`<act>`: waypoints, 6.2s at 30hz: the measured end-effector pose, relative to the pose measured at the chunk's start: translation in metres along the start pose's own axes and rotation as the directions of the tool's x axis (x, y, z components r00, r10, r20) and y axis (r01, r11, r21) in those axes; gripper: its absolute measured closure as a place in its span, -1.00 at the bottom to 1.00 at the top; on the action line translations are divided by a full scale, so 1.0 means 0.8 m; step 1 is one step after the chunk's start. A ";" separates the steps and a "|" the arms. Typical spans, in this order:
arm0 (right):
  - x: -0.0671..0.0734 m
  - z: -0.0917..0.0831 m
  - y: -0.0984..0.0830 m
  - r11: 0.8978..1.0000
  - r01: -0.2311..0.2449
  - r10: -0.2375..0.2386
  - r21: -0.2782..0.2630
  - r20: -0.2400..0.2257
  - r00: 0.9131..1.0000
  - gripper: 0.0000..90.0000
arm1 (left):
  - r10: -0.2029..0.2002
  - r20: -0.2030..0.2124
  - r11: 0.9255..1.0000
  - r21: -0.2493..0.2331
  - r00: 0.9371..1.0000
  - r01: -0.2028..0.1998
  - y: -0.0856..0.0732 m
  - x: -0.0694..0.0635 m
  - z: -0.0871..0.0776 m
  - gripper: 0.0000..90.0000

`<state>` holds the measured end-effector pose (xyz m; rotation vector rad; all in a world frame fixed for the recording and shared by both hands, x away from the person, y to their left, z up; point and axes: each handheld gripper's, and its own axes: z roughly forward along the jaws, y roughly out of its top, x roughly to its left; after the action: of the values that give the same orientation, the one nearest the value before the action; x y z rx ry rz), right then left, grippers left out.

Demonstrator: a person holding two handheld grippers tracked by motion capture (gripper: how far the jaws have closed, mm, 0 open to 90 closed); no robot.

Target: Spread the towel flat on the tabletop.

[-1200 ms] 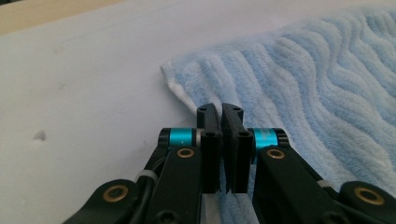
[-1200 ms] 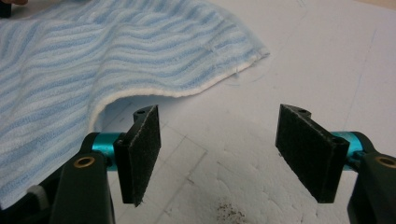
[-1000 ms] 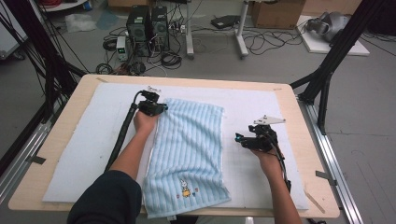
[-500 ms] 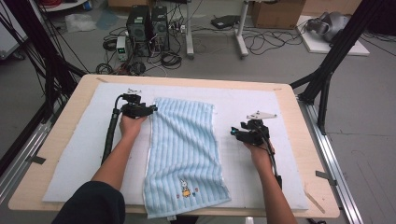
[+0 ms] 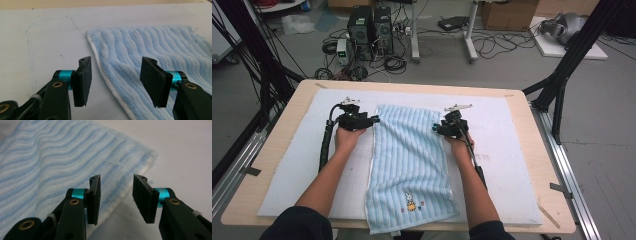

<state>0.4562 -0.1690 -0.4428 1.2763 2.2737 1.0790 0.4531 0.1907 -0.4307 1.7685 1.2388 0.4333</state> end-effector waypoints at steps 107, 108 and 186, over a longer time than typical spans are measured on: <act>0.011 -0.061 -0.046 0.996 0.064 -0.061 -0.060 0.059 0.996 0.51 | 0.043 0.095 0.999 -0.022 0.995 -0.041 -0.039 -0.025 -0.013 0.21; 0.015 -0.066 -0.048 0.995 0.077 -0.074 -0.057 0.052 0.996 0.52 | 0.049 0.109 0.999 -0.023 0.993 -0.047 -0.043 -0.029 -0.017 0.22; 0.089 -0.149 -0.153 0.981 0.194 -0.192 -0.008 -0.208 0.959 0.89 | 0.299 0.314 0.937 0.081 0.901 -0.340 -0.149 -0.119 -0.139 0.92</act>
<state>0.2744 -0.2036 -0.4485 0.9590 2.5001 1.1755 0.2665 0.1700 -0.4509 2.0767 0.7805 0.2577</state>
